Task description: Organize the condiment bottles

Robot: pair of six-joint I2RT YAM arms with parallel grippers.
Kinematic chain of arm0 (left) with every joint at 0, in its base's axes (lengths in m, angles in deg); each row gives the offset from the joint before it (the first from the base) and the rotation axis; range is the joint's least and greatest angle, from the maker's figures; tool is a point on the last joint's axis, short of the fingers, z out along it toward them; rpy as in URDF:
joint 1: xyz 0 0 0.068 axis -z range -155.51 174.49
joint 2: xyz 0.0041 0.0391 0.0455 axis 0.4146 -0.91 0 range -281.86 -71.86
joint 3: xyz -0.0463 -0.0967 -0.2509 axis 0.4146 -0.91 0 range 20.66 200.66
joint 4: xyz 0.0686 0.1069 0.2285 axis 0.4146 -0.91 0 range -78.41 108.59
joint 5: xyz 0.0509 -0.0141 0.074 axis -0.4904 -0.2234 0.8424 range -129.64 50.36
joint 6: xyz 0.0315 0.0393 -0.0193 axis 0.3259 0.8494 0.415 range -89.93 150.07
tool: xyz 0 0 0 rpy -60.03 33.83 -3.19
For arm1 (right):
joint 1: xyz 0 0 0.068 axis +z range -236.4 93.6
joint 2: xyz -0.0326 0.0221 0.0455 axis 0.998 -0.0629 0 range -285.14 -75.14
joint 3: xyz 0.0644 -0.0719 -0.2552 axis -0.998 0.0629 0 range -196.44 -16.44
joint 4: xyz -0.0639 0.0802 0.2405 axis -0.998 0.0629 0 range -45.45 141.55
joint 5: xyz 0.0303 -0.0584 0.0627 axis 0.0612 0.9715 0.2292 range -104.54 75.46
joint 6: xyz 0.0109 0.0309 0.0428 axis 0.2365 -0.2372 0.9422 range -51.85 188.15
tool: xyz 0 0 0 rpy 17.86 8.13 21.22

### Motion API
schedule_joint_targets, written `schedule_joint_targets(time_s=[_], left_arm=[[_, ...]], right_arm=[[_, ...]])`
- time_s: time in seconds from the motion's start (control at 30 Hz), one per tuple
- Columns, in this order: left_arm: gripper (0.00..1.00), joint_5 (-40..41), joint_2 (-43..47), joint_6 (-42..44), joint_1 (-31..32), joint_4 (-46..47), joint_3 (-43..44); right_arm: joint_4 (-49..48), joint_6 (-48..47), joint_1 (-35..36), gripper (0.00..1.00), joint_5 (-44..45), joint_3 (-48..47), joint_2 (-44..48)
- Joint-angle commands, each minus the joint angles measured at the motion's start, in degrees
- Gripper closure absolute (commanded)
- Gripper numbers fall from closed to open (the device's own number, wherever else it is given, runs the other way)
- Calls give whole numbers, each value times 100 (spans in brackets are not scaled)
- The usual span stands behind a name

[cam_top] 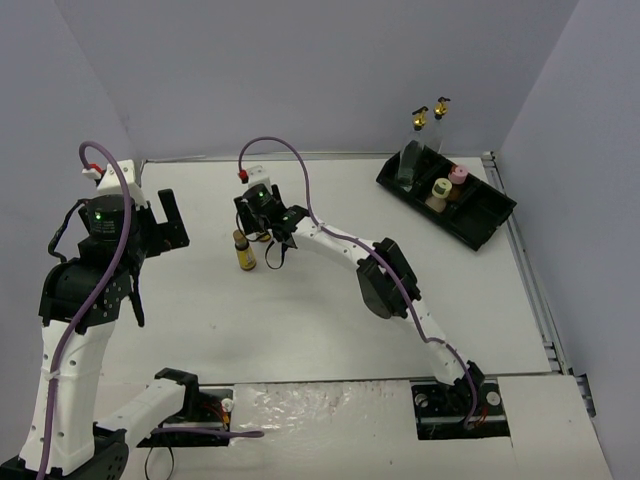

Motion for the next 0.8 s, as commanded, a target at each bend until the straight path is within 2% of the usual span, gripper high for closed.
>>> schedule_joint_targets(time_s=[0.0,0.17,0.23,0.37,0.43,0.53,0.77], left_arm=[[3,80,-4,104,-41,150,225],[3,98,-12,113,-41,158,225],[3,106,-21,130,-41,158,225],[3,107,-27,123,-41,183,194],[3,112,-24,116,-41,190,173],[3,115,-6,112,-41,217,137],[3,21,71,-2,-41,393,-118]], right_arm=[[-479,-111,49,43,320,29,162],[-516,-175,41,52,386,30,90],[-524,-188,41,61,424,51,82],[-571,-221,41,90,463,124,89],[-583,-222,41,98,499,205,129],[-612,-201,41,100,567,375,314],[-744,-67,-117,100,986,1491,1640]])
